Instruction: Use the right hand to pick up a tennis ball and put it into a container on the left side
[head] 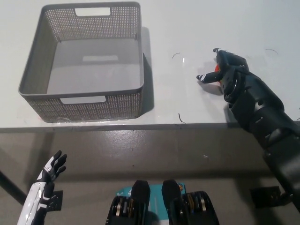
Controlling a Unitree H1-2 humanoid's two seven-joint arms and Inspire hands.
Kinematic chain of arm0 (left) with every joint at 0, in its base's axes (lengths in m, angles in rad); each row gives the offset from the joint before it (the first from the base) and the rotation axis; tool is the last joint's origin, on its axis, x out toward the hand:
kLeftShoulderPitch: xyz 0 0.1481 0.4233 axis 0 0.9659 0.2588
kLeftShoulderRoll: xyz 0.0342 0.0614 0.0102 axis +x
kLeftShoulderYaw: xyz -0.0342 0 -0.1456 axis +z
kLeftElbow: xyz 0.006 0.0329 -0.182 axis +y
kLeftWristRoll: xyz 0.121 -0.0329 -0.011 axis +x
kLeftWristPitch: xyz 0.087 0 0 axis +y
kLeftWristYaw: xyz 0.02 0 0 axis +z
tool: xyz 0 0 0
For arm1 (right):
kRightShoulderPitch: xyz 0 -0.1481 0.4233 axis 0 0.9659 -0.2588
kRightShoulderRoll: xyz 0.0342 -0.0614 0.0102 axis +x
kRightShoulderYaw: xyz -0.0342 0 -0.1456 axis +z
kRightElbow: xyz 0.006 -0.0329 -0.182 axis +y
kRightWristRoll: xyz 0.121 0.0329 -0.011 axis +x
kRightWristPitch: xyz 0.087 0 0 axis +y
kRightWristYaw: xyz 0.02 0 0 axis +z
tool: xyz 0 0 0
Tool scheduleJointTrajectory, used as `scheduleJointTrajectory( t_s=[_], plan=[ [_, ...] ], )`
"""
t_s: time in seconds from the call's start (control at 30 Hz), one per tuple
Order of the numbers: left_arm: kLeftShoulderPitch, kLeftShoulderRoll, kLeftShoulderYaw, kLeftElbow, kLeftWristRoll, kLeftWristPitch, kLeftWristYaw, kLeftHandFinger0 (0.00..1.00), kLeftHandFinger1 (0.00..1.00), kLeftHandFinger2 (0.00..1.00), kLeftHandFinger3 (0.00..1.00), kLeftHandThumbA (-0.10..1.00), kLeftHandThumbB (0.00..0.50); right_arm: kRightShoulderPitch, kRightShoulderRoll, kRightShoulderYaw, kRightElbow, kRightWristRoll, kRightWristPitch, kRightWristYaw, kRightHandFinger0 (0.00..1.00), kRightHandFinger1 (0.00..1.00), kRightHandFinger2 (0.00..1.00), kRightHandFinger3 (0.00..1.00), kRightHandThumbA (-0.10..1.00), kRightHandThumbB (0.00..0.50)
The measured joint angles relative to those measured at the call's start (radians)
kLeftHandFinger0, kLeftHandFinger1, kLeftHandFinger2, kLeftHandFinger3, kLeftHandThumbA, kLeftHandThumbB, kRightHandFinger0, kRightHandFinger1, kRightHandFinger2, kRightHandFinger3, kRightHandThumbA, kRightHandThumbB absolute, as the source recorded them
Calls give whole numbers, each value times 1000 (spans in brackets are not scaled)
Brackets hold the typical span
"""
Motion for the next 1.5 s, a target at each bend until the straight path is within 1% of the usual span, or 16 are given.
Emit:
scheduleJointTrajectory(
  t_s=[0.37,0.43,0.47,0.53,0.6,0.67,0.97,1.23,1.27,1.4,1.43,1.47,1.5],
  plan=[
    [6,0,28,-2,-3,-13,1,1000,1000,1000,1000,1000,273,0,-2,21,10,1,0,1,1000,1000,1000,1000,818,451],
    [10,0,33,-4,-4,-15,1,1000,1000,1000,1000,1000,268,1,-4,23,11,2,1,1,1000,1000,1000,1000,824,440],
    [11,0,34,-5,-5,-15,1,1000,1000,1000,1000,1000,270,1,-5,24,11,3,1,1,1000,1000,1000,1000,822,440],
    [16,0,36,-11,-5,-16,1,1000,1000,1000,1000,1000,276,1,-7,25,11,5,1,1,1000,1000,1000,1000,838,458],
    [21,0,37,-15,-6,-16,1,1000,1000,1000,1000,1000,267,2,-12,26,11,8,1,1,1000,1000,1000,1000,822,443],
    [25,0,37,-16,-7,-16,1,1000,1000,1000,1000,1000,258,2,-20,26,11,10,1,1,1000,1000,1000,1000,817,441],
    [32,-1,37,-20,-8,-16,1,1000,1000,1000,1000,1000,288,9,-63,15,11,20,4,1,1000,1000,1000,1000,821,448],
    [16,-1,32,-19,-8,-16,1,1000,1000,1000,1000,1000,267,37,-99,0,10,43,3,0,1000,1000,1000,1000,831,434],
    [14,-1,32,-19,-8,-16,1,1000,1000,1000,1000,1000,264,39,-100,0,11,45,3,0,1000,1000,1000,1000,821,424],
    [6,-1,32,-19,-8,-16,1,1000,1000,1000,1000,1000,262,41,-100,-6,10,55,0,-1,1000,1000,1000,1000,795,441],
    [5,-1,32,-19,-8,-16,0,1000,1000,1000,1000,1000,263,41,-99,-9,10,57,-3,-2,1000,1000,1000,1000,805,447],
    [4,-1,32,-19,-8,-16,1,1000,1000,1000,1000,1000,265,41,-99,-11,10,59,-5,-3,1000,1000,1000,1000,803,448],
    [4,-1,32,-19,-8,-16,1,1000,1000,1000,1000,1000,272,41,-98,-13,10,61,-9,-4,1000,1000,1000,1000,779,440]
  ],
)
